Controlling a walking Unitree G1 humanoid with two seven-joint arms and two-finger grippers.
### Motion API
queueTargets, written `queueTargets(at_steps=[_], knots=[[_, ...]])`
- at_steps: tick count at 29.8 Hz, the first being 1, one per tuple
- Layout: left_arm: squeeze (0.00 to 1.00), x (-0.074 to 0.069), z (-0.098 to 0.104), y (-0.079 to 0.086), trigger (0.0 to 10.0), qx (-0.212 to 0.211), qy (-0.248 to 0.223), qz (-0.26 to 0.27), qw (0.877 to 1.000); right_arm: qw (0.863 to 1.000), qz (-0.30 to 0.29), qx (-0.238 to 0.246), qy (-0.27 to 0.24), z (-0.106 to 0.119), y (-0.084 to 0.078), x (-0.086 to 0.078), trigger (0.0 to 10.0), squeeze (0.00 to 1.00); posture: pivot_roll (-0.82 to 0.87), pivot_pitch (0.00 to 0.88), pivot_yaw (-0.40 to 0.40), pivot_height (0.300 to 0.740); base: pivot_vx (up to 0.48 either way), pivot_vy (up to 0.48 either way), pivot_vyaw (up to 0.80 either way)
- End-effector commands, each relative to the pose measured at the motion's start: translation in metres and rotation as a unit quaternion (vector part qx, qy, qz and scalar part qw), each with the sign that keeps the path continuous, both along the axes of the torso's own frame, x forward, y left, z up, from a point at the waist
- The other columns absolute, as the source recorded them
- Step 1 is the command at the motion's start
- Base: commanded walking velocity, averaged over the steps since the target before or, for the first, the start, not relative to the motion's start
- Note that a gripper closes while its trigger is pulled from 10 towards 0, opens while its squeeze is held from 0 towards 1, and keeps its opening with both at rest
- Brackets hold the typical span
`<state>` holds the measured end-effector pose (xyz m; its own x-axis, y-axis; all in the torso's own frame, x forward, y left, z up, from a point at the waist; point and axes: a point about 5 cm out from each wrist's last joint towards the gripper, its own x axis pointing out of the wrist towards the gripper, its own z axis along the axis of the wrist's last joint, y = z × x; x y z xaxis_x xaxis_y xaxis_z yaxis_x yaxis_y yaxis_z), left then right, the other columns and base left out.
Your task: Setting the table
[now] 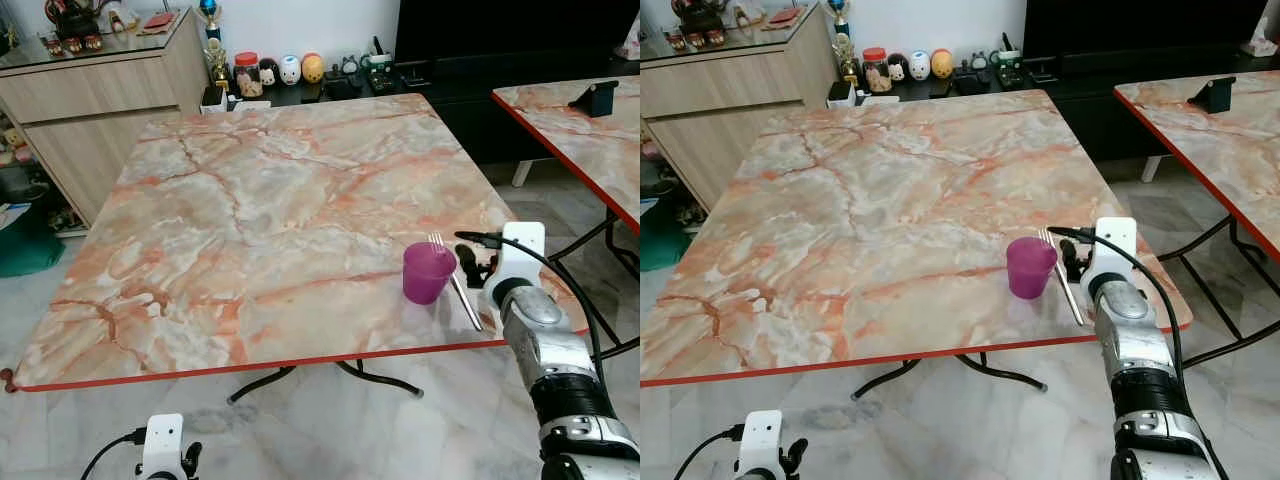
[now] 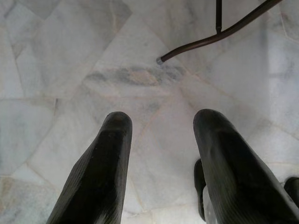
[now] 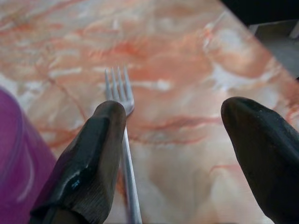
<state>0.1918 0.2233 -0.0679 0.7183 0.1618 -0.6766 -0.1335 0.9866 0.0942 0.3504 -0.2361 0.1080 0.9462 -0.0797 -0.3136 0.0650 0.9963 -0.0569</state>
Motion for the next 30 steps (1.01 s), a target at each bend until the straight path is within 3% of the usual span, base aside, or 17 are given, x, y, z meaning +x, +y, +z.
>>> queueTargets(at_steps=[1, 19, 30], knots=[[0.00, 0.003, 0.002, 0.000, 10.0, 0.003, -0.010, -0.008, 1.000, 1.000, 0.015, 0.006, 0.004, 0.001, 0.003, 0.004, 10.0, 0.00, -0.08, 0.000, 0.077, 0.714, 0.000, 0.000, 0.00], [0.00, 0.005, 0.002, -0.006, 10.0, -0.004, -0.009, -0.011, 1.000, 0.998, 0.056, 0.024, 0.017, -0.002, 0.010, 0.014, 10.0, 0.00, -0.08, 0.000, 0.081, 0.714, 0.000, 0.000, 0.00], [0.00, -0.005, 0.000, 0.010, 10.0, 0.000, 0.010, -0.003, 1.000, 0.998, 0.058, 0.016, 0.033, -0.007, 0.011, 0.014, 10.0, 0.00, -0.08, 0.000, 0.082, 0.714, 0.000, 0.000, 0.00]])
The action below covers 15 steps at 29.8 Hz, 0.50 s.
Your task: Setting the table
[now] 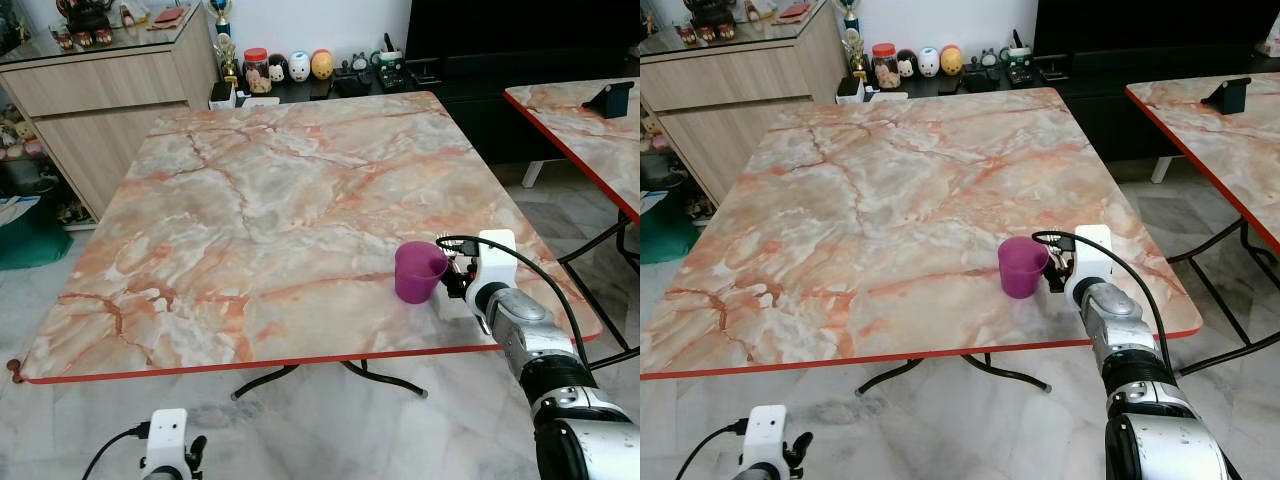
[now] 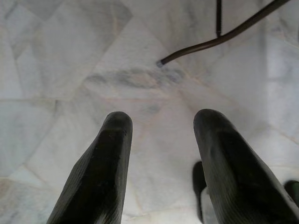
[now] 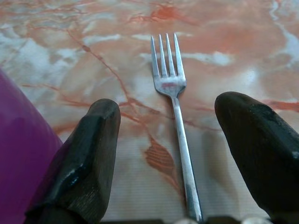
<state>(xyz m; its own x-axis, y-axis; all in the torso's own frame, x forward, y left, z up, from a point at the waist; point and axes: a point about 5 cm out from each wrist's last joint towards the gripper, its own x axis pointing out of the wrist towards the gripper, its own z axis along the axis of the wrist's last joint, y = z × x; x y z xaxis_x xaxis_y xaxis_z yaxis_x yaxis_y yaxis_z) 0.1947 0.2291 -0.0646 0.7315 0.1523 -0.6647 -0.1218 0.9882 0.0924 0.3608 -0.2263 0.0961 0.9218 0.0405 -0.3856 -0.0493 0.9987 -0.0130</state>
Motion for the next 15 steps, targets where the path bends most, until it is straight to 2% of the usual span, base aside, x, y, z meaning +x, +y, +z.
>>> queueTargets(at_steps=[1, 15], knots=[[0.00, -0.0084, -0.0039, 0.0051, 10.0, 0.000, 0.019, 0.005, 1.000, 1.000, 0.002, -0.006, -0.004, 0.0043, 0.0008, 0.0033, 10.0, 0.00, -0.08, 0.000, 0.083, 0.714, 0.000, 0.000, 0.00], [0.00, -0.0099, -0.0070, -0.0025, 10.0, 0.000, 0.027, 0.006, 1.000, 1.000, -0.008, -0.012, 0.009, -0.0030, -0.0010, 0.0010, 10.0, 0.00, -0.07, 0.000, 0.080, 0.714, 0.000, 0.000, 0.00]])
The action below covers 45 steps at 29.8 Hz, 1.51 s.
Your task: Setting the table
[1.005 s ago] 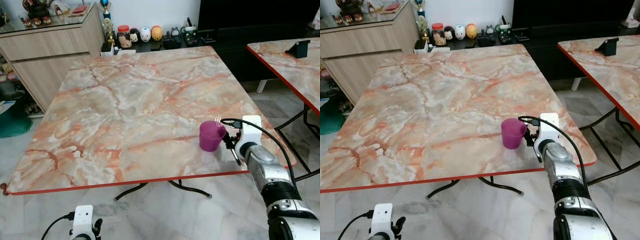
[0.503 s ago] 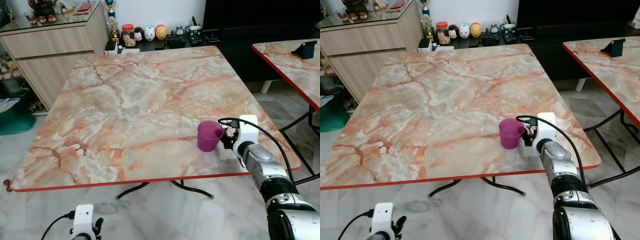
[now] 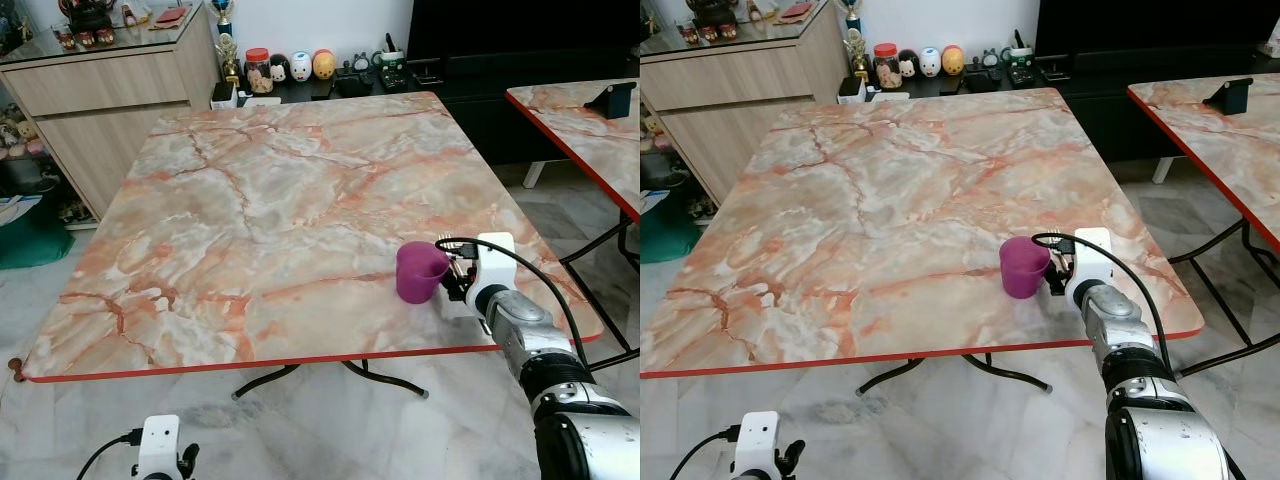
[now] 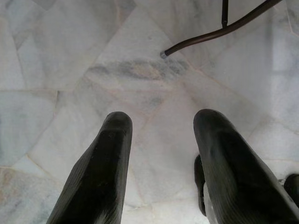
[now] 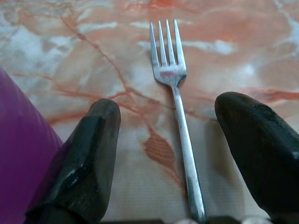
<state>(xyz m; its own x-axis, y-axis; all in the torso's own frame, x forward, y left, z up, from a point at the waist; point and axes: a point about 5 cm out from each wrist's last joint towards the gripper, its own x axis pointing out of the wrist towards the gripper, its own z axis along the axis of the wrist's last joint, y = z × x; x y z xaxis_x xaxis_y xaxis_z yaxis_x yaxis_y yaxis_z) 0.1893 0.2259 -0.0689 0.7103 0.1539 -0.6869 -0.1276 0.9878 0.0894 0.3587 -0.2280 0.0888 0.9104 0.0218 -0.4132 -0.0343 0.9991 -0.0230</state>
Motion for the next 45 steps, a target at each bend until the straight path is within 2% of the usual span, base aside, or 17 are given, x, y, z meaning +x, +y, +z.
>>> queueTargets(at_steps=[1, 8, 9, 10, 11, 12, 20, 34, 45], knots=[[0.00, -0.004, -0.003, 0.000, 10.0, 0.003, 0.012, 0.001, 1.000, 1.000, -0.002, -0.007, -0.006, 0.004, 0.000, 0.003, 10.0, 0.00, -0.07, 0.000, 0.080, 0.714, 0.000, 0.000, 0.00], [0.00, -0.004, -0.003, 0.001, 10.0, 0.003, 0.013, 0.001, 1.000, 0.999, -0.032, -0.011, -0.003, 0.001, -0.005, 0.001, 10.0, 0.00, -0.07, 0.000, 0.081, 0.714, 0.000, 0.000, 0.00], [0.00, -0.005, -0.003, 0.001, 10.0, 0.003, 0.013, 0.001, 1.000, 0.999, -0.032, -0.010, -0.003, 0.001, -0.004, 0.001, 9.2, 0.00, -0.07, 0.000, 0.081, 0.714, 0.000, 0.000, 0.00], [0.00, -0.005, -0.003, 0.002, 10.0, 0.004, 0.013, 0.002, 1.000, 1.000, -0.028, -0.009, 0.000, -0.001, -0.003, 0.001, 0.8, 0.00, -0.07, 0.000, 0.081, 0.714, 0.000, 0.000, 0.00], [0.00, -0.005, -0.003, 0.002, 10.0, 0.004, 0.013, 0.002, 1.000, 1.000, -0.028, -0.009, 0.000, -0.001, -0.003, 0.001, 0.8, 0.00, -0.07, 0.000, 0.081, 0.714, 0.000, 0.000, 0.00], [0.00, -0.005, -0.003, 0.003, 10.0, 0.004, 0.013, 0.002, 1.000, 1.000, -0.025, -0.006, 0.001, -0.002, -0.001, 0.000, 0.0, 0.00, -0.07, 0.000, 0.081, 0.714, 0.000, 0.000, 0.00], [0.00, -0.006, -0.003, 0.005, 10.0, 0.005, 0.016, 0.003, 1.000, 1.000, -0.015, -0.001, -0.001, -0.003, 0.005, 0.001, 0.0, 0.00, -0.06, 0.000, 0.083, 0.714, 0.000, 0.000, 0.00], [0.00, -0.013, -0.005, 0.009, 10.0, 0.004, 0.030, 0.004, 1.000, 1.000, -0.011, -0.006, 0.002, -0.005, 0.006, 0.000, 0.0, 0.00, -0.06, 0.000, 0.081, 0.714, 0.000, 0.000, 0.00], [0.00, -0.007, -0.004, 0.001, 10.0, 0.002, 0.024, 0.000, 1.000, 1.000, -0.010, -0.006, 0.001, -0.007, 0.009, -0.001, 0.0, 0.00, -0.06, 0.000, 0.080, 0.714, 0.000, 0.000, 0.00]])
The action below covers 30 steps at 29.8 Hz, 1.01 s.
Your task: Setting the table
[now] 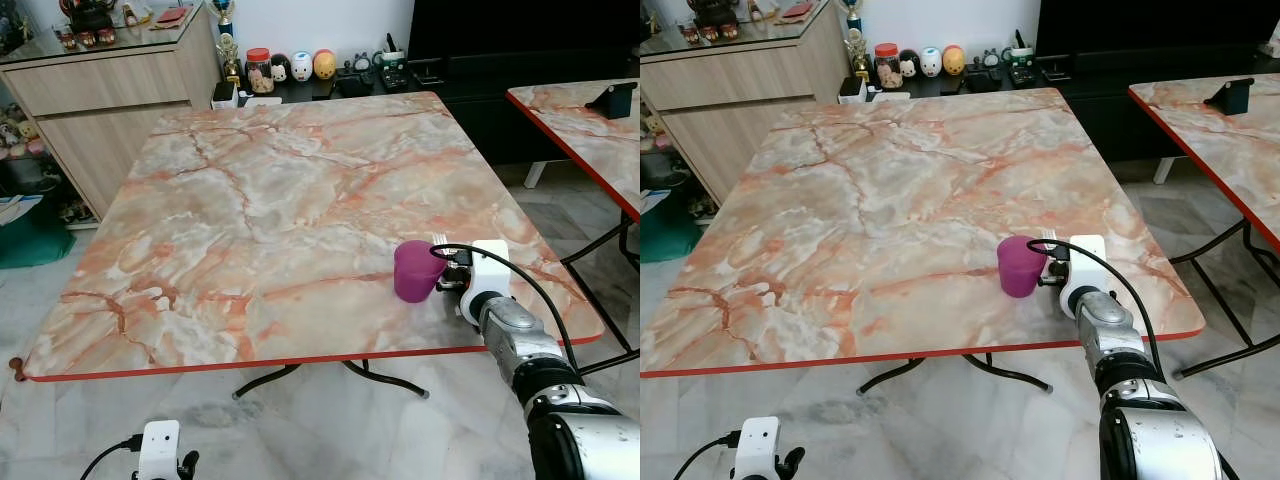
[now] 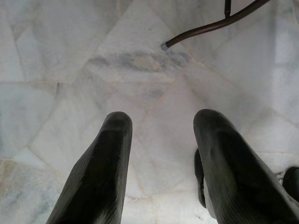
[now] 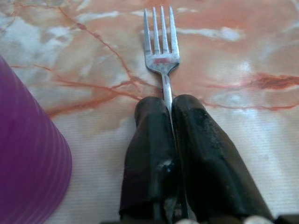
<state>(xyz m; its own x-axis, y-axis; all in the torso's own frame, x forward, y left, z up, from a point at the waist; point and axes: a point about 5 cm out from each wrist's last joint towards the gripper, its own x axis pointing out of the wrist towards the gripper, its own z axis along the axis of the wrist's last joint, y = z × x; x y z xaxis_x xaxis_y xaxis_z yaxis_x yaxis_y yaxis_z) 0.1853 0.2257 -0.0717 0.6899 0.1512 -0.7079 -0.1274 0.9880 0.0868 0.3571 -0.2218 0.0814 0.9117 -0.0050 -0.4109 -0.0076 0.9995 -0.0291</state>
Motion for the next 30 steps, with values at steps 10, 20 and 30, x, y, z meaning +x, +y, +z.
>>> queueTargets(at_steps=[10, 20, 30], knots=[[0.00, -0.008, -0.003, 0.005, 10.0, 0.006, 0.017, 0.002, 1.000, 0.996, -0.038, -0.029, -0.076, 0.021, -0.007, 0.007, 10.0, 0.00, -0.06, 0.000, 0.079, 0.714, 0.000, 0.000, 0.00], [0.00, -0.011, -0.004, 0.009, 10.0, 0.009, 0.022, 0.004, 1.000, 0.970, -0.042, -0.074, -0.226, 0.056, -0.005, -0.001, 10.0, 0.00, -0.06, 0.000, 0.074, 0.714, 0.000, 0.000, 0.00], [0.00, -0.012, -0.004, 0.009, 10.0, 0.011, 0.025, 0.001, 1.000, 0.916, -0.005, -0.121, -0.382, 0.106, 0.025, -0.029, 10.0, 0.00, -0.07, 0.000, 0.068, 0.714, 0.000, 0.000, 0.00]])
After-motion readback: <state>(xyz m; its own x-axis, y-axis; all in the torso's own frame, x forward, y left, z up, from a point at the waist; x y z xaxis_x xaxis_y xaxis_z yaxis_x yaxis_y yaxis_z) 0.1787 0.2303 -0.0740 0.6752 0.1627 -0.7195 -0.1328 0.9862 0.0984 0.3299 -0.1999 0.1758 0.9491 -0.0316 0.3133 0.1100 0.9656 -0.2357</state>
